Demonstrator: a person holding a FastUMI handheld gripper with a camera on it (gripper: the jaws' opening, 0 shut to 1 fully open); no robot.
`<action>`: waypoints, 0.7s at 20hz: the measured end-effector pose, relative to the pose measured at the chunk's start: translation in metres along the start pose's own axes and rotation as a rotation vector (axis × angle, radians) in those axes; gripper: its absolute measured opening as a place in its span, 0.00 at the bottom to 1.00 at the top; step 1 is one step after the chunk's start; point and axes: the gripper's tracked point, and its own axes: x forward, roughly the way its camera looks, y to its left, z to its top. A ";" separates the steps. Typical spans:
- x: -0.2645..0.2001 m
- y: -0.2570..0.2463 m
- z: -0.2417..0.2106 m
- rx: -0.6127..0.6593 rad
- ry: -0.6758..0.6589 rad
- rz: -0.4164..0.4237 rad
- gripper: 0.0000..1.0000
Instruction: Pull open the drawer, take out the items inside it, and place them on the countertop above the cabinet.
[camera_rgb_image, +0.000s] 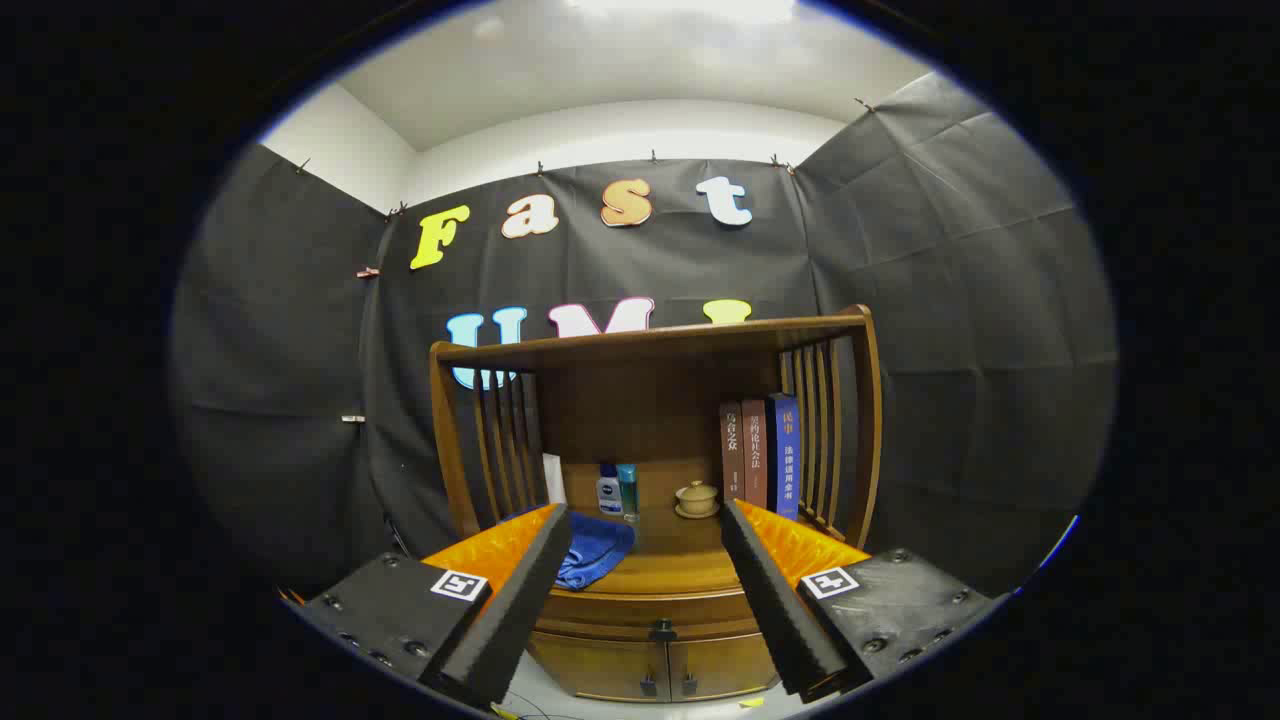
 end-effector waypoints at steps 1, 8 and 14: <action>-0.001 -0.001 -0.001 -0.009 0.006 -0.004 0.98; 0.001 0.003 -0.004 -0.022 0.022 0.001 0.98; 0.000 0.007 -0.005 -0.025 0.032 0.012 0.98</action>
